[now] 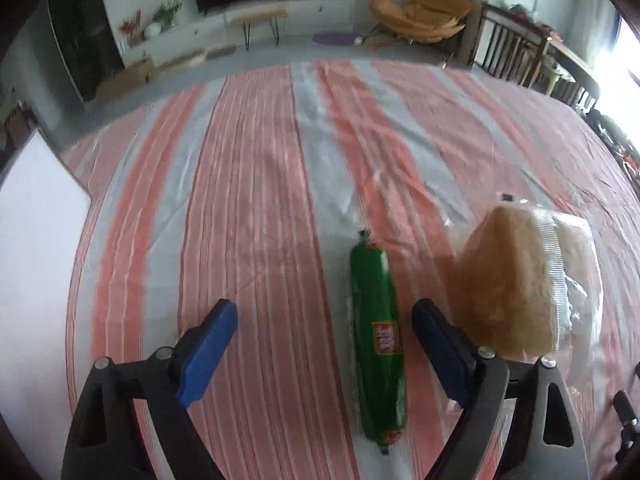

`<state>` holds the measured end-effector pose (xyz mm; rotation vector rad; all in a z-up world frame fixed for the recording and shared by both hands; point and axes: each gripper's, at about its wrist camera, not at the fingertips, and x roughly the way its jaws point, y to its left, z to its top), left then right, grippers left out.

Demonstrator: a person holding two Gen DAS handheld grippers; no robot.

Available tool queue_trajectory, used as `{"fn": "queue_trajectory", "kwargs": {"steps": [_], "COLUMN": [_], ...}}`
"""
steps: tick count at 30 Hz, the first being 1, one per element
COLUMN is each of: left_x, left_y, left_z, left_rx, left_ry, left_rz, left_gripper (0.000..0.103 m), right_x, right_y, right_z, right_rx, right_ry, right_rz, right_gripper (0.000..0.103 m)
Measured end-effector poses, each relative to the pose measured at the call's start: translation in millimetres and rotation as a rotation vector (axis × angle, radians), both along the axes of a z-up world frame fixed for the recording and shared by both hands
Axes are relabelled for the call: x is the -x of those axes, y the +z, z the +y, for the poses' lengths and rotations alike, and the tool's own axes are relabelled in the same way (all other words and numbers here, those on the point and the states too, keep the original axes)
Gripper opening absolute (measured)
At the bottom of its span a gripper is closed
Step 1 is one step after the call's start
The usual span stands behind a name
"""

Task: Organize snacks
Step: 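Move the left tool to the green sausage and grasp it, then lower the green sausage onto the tablecloth and open the left tool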

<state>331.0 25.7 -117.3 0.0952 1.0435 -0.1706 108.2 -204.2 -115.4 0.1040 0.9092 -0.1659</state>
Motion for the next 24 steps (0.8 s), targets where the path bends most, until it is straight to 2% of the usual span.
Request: {"fn": "queue_trajectory", "kwargs": {"steps": [2, 3, 4, 5, 6, 14, 18, 21, 23, 24], "left_x": [6, 9, 13, 16, 19, 76, 126, 155, 165, 169], "left_y": [1, 2, 4, 4, 5, 9, 10, 8, 6, 5], "left_z": [2, 2, 3, 3, 4, 40, 64, 72, 73, 71], "left_rx": [0.009, 0.017, 0.027, 0.02, -0.007, 0.064, 0.107, 0.127, 0.105, 0.092], "left_ry": [-0.001, -0.011, -0.032, -0.044, -0.044, -0.038, 0.007, 0.038, 0.044, 0.042], "left_rz": [-0.031, -0.045, -0.055, -0.052, -0.051, -0.007, 0.005, -0.023, -0.052, -0.068], "left_gripper": [0.071, 0.053, 0.03, 0.023, 0.023, 0.023, 0.023, 0.023, 0.026, 0.035], "right_x": [0, 0, -1, -1, -1, -1, -2, -2, -3, -3], "right_y": [0, -1, -1, -1, -1, -2, -2, -2, -2, -2], "right_z": [0, 1, 1, 1, 1, 1, 1, 1, 2, 2], "right_rx": [-0.004, -0.006, -0.007, -0.008, -0.008, -0.009, -0.007, -0.002, 0.002, 0.003], "right_ry": [0.003, 0.004, 0.004, 0.005, 0.005, 0.006, 0.006, 0.007, 0.007, 0.007], "right_rz": [-0.001, -0.002, -0.002, -0.003, -0.003, -0.003, -0.002, 0.0, 0.002, 0.002], "right_gripper": [0.087, 0.087, 0.087, 0.087, 0.087, 0.087, 0.087, 0.087, 0.087, 0.087]}}
